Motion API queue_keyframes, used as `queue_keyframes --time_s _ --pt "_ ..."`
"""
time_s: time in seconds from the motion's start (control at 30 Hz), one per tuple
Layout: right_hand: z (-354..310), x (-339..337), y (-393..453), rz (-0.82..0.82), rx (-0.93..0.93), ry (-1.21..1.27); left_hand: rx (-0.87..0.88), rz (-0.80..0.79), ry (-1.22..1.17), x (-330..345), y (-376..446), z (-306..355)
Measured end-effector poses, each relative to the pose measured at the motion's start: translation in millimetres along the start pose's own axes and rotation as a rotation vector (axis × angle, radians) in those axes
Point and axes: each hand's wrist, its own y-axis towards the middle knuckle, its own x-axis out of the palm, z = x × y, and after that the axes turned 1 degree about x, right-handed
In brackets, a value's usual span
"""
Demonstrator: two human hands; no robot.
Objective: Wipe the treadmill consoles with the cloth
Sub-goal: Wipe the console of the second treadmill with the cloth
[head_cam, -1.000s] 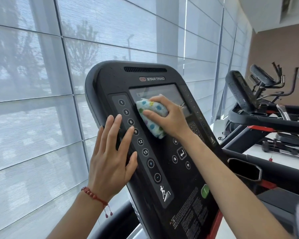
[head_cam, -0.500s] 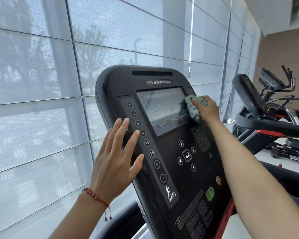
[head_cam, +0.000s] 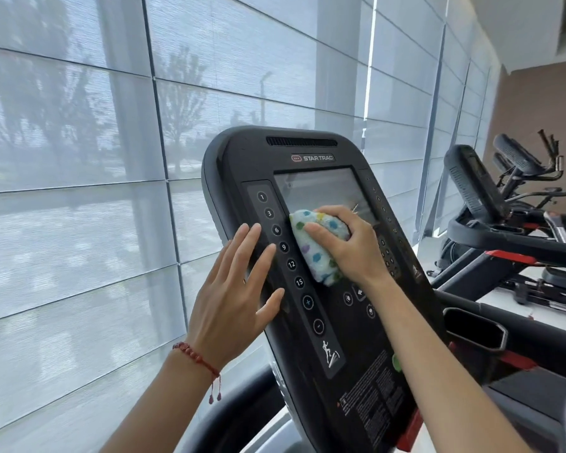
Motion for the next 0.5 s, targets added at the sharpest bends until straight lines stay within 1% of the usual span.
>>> queue_keyframes --time_s 0.07,0.17,0.5 --pt "-7 11 -12 0.032 -0.026 0.071 -0.004 0.006 0.02 -2 -2 -2" --pt "-16 28 -18 0.041 -0.071 0.046 -0.016 0.016 0.044 -3 -8 -4" --pt "-50 49 68 0.112 -0.128 -0.098 -0.014 0.041 0.066 -3 -21 -5"
